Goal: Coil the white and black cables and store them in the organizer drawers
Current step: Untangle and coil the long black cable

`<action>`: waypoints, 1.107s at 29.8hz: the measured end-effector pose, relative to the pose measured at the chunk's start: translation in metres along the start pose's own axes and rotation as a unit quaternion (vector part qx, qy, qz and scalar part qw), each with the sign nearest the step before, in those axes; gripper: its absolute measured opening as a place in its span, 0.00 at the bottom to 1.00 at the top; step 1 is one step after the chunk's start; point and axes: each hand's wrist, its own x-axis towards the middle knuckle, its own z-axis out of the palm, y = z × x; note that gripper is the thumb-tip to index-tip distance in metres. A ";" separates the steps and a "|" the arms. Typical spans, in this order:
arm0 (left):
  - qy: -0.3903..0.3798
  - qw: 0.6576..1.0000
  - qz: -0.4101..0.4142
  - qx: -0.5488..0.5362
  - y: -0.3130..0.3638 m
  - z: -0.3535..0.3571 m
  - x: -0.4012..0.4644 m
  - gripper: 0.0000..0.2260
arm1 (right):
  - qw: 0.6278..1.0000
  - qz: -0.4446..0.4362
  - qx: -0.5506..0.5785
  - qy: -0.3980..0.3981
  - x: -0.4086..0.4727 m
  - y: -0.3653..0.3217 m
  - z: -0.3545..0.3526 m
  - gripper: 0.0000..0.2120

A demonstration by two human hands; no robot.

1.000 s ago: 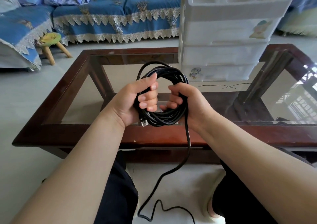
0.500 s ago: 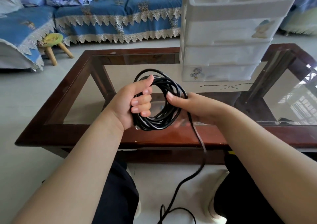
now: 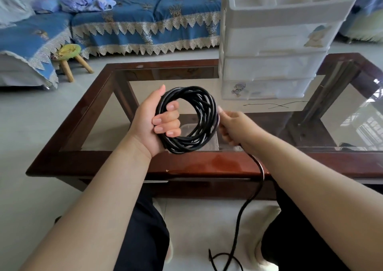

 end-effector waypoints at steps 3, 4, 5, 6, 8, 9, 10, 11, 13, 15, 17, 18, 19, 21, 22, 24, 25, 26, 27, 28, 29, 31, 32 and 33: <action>0.069 0.994 0.040 -0.069 0.001 -0.003 0.005 0.20 | 0.998 0.001 -0.047 -0.034 -0.007 0.003 0.016 0.19; 0.097 0.989 0.057 -0.093 0.002 -0.005 0.007 0.20 | 0.996 -0.004 -0.078 -0.032 -0.009 0.004 0.018 0.18; 0.125 0.983 0.078 -0.113 0.003 -0.007 0.008 0.19 | 0.992 -0.015 -0.121 -0.025 -0.010 0.004 0.019 0.17; 0.153 0.974 0.100 -0.133 0.005 -0.010 0.009 0.19 | 0.985 -0.028 -0.170 -0.018 -0.010 0.006 0.019 0.16; 0.211 0.952 0.130 -0.179 0.009 -0.015 0.013 0.18 | 0.966 -0.052 -0.254 -0.012 -0.012 0.009 0.020 0.14; 0.240 0.941 0.137 -0.198 0.011 -0.017 0.014 0.19 | 0.957 -0.061 -0.284 -0.013 -0.015 0.010 0.021 0.14; 0.265 0.929 0.144 -0.213 0.012 -0.020 0.015 0.19 | 0.948 -0.071 -0.310 -0.012 -0.017 0.011 0.023 0.14; 0.285 0.919 0.150 -0.226 0.012 -0.021 0.016 0.19 | 0.940 -0.082 -0.332 -0.008 -0.021 0.011 0.025 0.14; 0.318 0.901 0.167 -0.244 0.011 -0.020 0.018 0.19 | 0.927 -0.106 -0.360 -0.005 -0.030 0.010 0.032 0.14; 0.354 0.883 0.189 -0.243 0.011 -0.018 0.018 0.18 | 0.916 -0.126 -0.382 -0.011 -0.038 0.009 0.040 0.12; 0.377 0.873 0.204 -0.232 0.011 -0.016 0.019 0.17 | 0.907 -0.140 -0.397 -0.008 -0.043 0.007 0.047 0.11; 0.384 0.872 0.208 -0.221 0.011 -0.015 0.019 0.17 | 0.905 -0.144 -0.400 -0.005 -0.044 0.005 0.048 0.10; 0.391 0.872 0.212 -0.204 0.010 -0.015 0.020 0.17 | 0.907 -0.146 -0.396 -0.002 -0.045 0.002 0.049 0.10; 0.407 0.872 0.218 -0.159 0.008 -0.013 0.022 0.18 | 0.908 -0.149 -0.393 0.002 -0.047 -0.003 0.050 0.09; 0.415 0.872 0.223 -0.135 0.007 -0.011 0.024 0.19 | 0.901 -0.162 -0.402 -0.001 -0.046 -0.004 0.050 0.09; 0.429 0.869 0.233 -0.073 0.003 -0.006 0.027 0.21 | 0.888 -0.192 -0.419 -0.004 -0.045 -0.004 0.052 0.09; 0.437 0.866 0.242 -0.036 0.001 -0.003 0.028 0.22 | 0.887 -0.199 -0.416 -0.002 -0.045 -0.004 0.053 0.09; 0.442 0.861 0.253 0.002 -0.002 0.000 0.029 0.23 | 0.887 -0.203 -0.414 -0.002 -0.044 -0.004 0.055 0.10; 0.443 0.855 0.267 0.037 -0.004 0.003 0.030 0.23 | 0.884 -0.208 -0.418 -0.002 -0.044 -0.005 0.056 0.10; 0.442 0.848 0.283 0.068 -0.006 0.005 0.031 0.23 | 0.879 -0.213 -0.426 -0.002 -0.044 -0.006 0.057 0.11; 0.442 0.842 0.294 0.101 -0.007 0.006 0.032 0.23 | 0.876 -0.217 -0.431 -0.002 -0.043 -0.007 0.058 0.11; 0.441 0.828 0.302 0.170 -0.010 0.007 0.032 0.24 | 0.880 -0.219 -0.421 0.002 -0.042 -0.010 0.058 0.10; 0.438 0.821 0.306 0.201 -0.011 0.007 0.033 0.24 | 0.889 -0.215 -0.403 0.006 -0.041 -0.012 0.057 0.09; 0.434 0.814 0.311 0.229 -0.012 0.008 0.033 0.24 | 0.902 -0.208 -0.377 0.008 -0.041 -0.014 0.056 0.08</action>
